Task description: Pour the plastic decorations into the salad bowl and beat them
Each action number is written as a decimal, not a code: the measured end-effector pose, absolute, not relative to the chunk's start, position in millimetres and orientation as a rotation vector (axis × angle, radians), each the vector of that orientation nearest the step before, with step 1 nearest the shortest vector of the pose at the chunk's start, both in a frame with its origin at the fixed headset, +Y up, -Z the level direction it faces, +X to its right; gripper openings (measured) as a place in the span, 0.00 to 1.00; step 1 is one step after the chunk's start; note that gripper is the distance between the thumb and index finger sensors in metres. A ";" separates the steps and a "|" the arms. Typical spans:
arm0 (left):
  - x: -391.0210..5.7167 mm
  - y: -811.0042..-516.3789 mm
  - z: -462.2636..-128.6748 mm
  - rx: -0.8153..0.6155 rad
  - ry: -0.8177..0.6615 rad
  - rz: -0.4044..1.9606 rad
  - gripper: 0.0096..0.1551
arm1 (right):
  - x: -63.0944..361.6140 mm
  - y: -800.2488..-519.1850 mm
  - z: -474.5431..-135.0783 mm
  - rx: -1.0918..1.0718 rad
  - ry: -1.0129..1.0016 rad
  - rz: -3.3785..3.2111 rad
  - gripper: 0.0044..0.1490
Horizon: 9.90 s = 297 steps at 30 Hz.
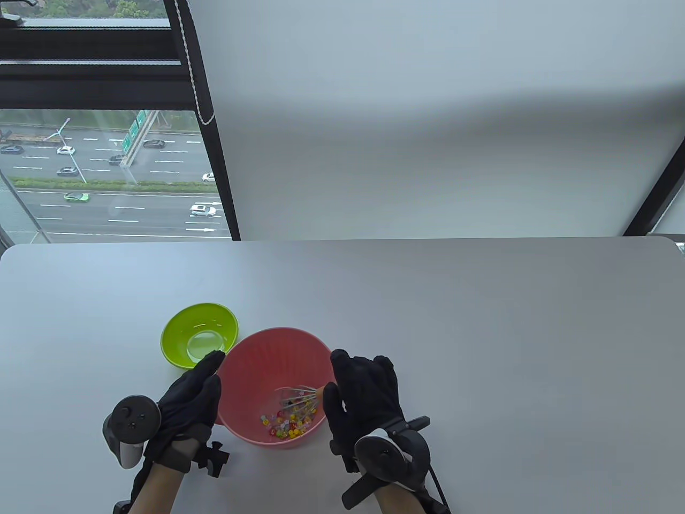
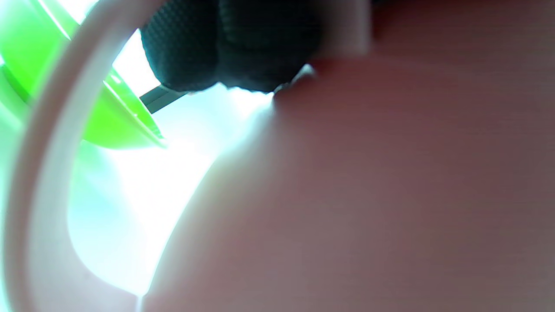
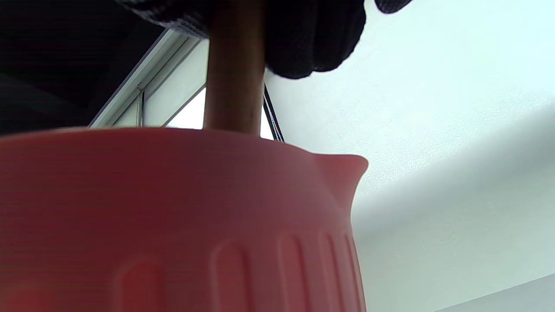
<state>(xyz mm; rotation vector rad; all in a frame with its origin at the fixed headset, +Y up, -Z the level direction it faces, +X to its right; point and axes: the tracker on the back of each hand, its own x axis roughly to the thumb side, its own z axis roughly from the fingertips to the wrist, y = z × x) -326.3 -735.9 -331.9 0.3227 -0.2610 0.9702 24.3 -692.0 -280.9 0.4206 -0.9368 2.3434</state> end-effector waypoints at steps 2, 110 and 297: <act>-326.1 -736.3 -332.0 0.322 -0.261 0.979 0.33 | 24.0 -691.7 -281.3 0.415 -0.914 2.333 0.39; -326.8 -741.0 -333.3 0.329 -0.268 0.992 0.33 | 8.3 -689.7 -273.6 0.494 -1.015 2.463 0.40; -326.7 -741.3 -333.0 0.345 -0.275 0.982 0.33 | 1.5 -686.6 -274.3 0.473 -0.954 2.585 0.39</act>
